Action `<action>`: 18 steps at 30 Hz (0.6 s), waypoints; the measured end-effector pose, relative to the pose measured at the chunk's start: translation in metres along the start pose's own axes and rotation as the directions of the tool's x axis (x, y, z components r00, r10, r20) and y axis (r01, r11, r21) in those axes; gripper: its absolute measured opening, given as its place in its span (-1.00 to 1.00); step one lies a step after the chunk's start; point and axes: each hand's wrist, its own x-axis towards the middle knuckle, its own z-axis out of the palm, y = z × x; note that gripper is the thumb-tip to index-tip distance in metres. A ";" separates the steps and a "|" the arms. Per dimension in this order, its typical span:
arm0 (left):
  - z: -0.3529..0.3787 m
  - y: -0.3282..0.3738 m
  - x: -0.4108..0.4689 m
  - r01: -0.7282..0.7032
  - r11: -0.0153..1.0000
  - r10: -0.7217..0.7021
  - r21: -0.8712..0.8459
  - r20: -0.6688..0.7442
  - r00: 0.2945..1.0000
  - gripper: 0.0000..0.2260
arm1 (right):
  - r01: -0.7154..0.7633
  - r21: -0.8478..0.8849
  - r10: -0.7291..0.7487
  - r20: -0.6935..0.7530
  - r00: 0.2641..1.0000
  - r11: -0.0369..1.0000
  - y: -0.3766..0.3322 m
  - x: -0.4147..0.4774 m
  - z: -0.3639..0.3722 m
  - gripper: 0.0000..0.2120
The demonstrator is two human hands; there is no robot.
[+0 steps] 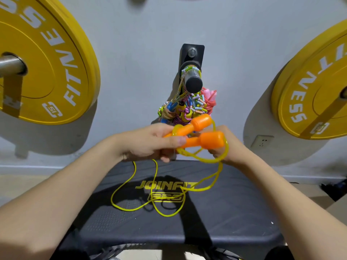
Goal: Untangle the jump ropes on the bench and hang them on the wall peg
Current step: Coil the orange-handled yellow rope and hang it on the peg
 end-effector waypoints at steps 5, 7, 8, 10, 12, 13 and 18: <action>-0.020 -0.007 0.004 0.094 0.993 -0.056 0.073 -0.414 0.908 -0.64 | -0.141 -0.096 0.162 0.272 0.948 0.985 -0.006 0.001 0.022 -0.75; -0.028 -0.013 0.003 0.124 0.980 -0.025 0.158 -0.515 0.857 -0.62 | -0.192 -0.120 0.224 0.380 0.898 0.974 -0.013 -0.003 0.030 -0.74; -0.031 -0.015 0.004 0.124 0.973 0.001 0.196 -0.538 0.843 -0.63 | -0.176 -0.141 0.220 0.417 0.882 0.974 -0.019 -0.004 0.033 -0.75; -0.032 -0.018 0.006 0.151 0.934 0.062 0.324 -0.564 0.824 -0.68 | -0.068 -0.288 0.199 0.457 0.867 0.955 -0.031 -0.005 0.034 -0.73; -0.031 -0.021 0.008 0.215 0.850 0.122 0.481 -0.577 0.808 -0.70 | 0.062 -0.456 0.170 0.450 0.877 0.888 -0.039 -0.005 0.034 -0.68; -0.030 -0.024 0.009 0.233 0.813 0.147 0.534 -0.575 0.805 -0.71 | 0.118 -0.494 0.129 0.437 0.890 0.862 -0.041 -0.006 0.034 -0.68; -0.036 -0.029 0.004 0.111 0.813 0.148 0.571 -0.388 0.910 -0.83 | 0.184 -0.659 -0.139 0.121 0.983 0.730 -0.047 -0.009 0.029 -0.70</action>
